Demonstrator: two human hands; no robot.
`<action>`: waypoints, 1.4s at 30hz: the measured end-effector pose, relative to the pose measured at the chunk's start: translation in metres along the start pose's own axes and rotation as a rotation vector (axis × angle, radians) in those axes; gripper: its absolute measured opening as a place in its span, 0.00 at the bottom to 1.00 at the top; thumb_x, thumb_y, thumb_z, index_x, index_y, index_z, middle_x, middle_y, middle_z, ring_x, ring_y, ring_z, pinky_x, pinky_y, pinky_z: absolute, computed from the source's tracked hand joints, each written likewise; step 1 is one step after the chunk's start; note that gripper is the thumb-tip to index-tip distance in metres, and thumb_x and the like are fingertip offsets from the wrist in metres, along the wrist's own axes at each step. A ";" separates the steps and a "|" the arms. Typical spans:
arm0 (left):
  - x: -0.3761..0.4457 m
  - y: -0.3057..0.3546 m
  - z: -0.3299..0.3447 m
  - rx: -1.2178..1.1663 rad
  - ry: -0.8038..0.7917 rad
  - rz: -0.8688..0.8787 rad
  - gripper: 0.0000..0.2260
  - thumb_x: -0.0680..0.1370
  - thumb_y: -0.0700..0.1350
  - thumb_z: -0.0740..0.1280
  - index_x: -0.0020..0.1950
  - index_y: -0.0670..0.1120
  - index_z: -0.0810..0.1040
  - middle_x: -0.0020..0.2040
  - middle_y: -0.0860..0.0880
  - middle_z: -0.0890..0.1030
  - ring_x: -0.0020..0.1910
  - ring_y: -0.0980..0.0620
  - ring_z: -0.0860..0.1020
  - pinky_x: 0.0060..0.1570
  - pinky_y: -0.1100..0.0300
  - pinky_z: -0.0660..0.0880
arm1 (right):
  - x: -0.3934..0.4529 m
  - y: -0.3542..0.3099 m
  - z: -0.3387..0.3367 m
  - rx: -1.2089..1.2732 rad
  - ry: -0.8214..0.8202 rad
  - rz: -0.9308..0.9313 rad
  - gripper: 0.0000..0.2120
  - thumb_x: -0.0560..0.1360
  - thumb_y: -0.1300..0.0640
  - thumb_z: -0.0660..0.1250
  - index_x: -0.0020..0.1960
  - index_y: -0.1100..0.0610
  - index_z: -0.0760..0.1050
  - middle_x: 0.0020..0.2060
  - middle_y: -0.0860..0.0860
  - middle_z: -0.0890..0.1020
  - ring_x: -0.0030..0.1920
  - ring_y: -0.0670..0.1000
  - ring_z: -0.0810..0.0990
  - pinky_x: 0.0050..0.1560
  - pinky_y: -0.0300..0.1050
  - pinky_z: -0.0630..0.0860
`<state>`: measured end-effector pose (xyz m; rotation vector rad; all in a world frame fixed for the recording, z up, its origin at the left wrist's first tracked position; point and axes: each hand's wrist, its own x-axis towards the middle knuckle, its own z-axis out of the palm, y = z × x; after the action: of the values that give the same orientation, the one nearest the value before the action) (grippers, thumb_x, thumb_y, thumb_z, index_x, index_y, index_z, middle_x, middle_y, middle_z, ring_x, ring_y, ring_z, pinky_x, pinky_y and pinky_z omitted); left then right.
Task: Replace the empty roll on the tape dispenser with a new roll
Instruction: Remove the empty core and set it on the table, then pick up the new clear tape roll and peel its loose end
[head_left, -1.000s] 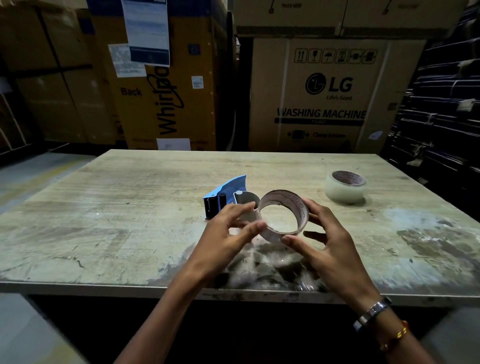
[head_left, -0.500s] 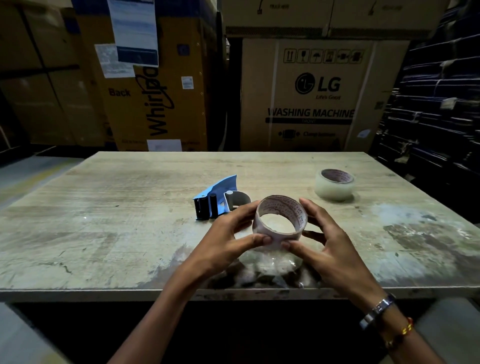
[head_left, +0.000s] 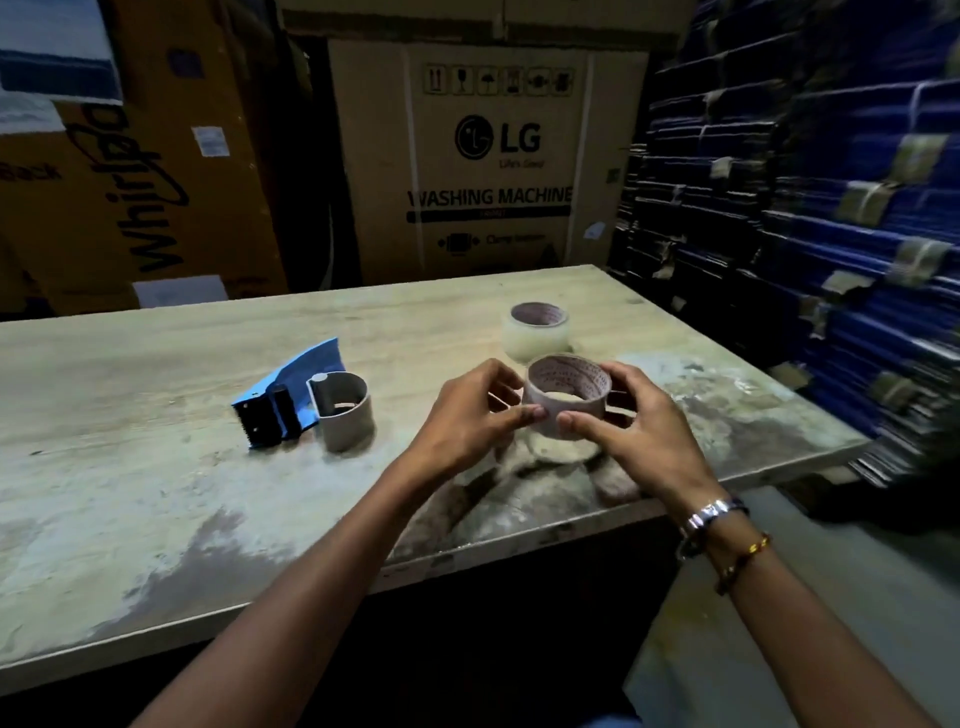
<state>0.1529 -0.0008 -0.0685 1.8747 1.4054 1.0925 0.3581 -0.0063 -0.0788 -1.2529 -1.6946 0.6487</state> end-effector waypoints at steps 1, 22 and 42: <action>0.007 0.003 0.009 0.001 -0.012 0.006 0.16 0.73 0.47 0.76 0.56 0.43 0.77 0.49 0.47 0.83 0.47 0.49 0.83 0.41 0.52 0.83 | 0.002 0.004 -0.006 -0.018 0.023 0.014 0.33 0.67 0.50 0.80 0.69 0.52 0.73 0.60 0.47 0.81 0.59 0.47 0.80 0.63 0.50 0.79; 0.058 0.012 0.087 0.158 -0.154 0.140 0.17 0.76 0.49 0.72 0.62 0.42 0.78 0.55 0.45 0.84 0.50 0.50 0.82 0.52 0.50 0.80 | 0.013 0.052 -0.063 -0.311 0.138 0.145 0.38 0.70 0.49 0.78 0.75 0.58 0.67 0.72 0.56 0.73 0.70 0.55 0.71 0.62 0.39 0.65; 0.139 -0.045 0.037 -0.038 0.156 -0.289 0.46 0.69 0.50 0.80 0.78 0.42 0.56 0.75 0.40 0.67 0.71 0.41 0.70 0.68 0.44 0.71 | 0.027 0.044 -0.025 -0.326 0.346 -0.284 0.20 0.77 0.49 0.64 0.65 0.57 0.75 0.57 0.53 0.79 0.55 0.54 0.76 0.52 0.44 0.74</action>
<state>0.1791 0.1465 -0.0856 1.5270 1.6700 1.1280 0.3982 0.0315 -0.0936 -1.2277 -1.6784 -0.0182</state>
